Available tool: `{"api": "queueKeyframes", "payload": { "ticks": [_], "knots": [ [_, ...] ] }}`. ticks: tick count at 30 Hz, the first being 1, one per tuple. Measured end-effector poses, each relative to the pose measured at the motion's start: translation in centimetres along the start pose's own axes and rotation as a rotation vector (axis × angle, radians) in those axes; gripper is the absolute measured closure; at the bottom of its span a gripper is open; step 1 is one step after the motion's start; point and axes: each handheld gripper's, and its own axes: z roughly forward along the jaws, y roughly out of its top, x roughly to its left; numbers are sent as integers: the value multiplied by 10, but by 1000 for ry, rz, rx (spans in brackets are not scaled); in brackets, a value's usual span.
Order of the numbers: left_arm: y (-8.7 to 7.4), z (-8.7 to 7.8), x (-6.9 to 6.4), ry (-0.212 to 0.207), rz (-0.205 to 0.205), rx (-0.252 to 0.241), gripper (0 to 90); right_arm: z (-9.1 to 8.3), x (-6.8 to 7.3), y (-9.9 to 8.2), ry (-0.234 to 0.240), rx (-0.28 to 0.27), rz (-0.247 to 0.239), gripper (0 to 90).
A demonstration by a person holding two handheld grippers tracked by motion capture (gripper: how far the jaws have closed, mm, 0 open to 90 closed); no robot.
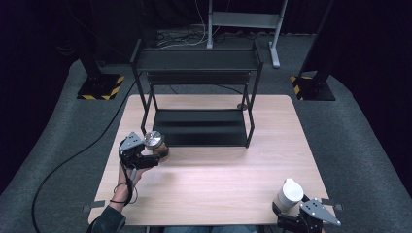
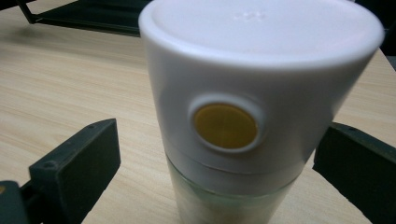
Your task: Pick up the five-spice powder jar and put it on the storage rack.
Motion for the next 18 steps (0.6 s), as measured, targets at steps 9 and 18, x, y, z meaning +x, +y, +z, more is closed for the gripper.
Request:
{"api": "queueKeyframes", "payload": {
  "ticks": [9, 18],
  "knots": [
    [18, 5, 13, -25, 9, 2, 300, -1, -1, 0, -1, -1, 2, 0],
    [35, 10, 20, -39, 43, 14, 300, -1, -2, 0, 0, -2, 4, 0]
  ]
}}
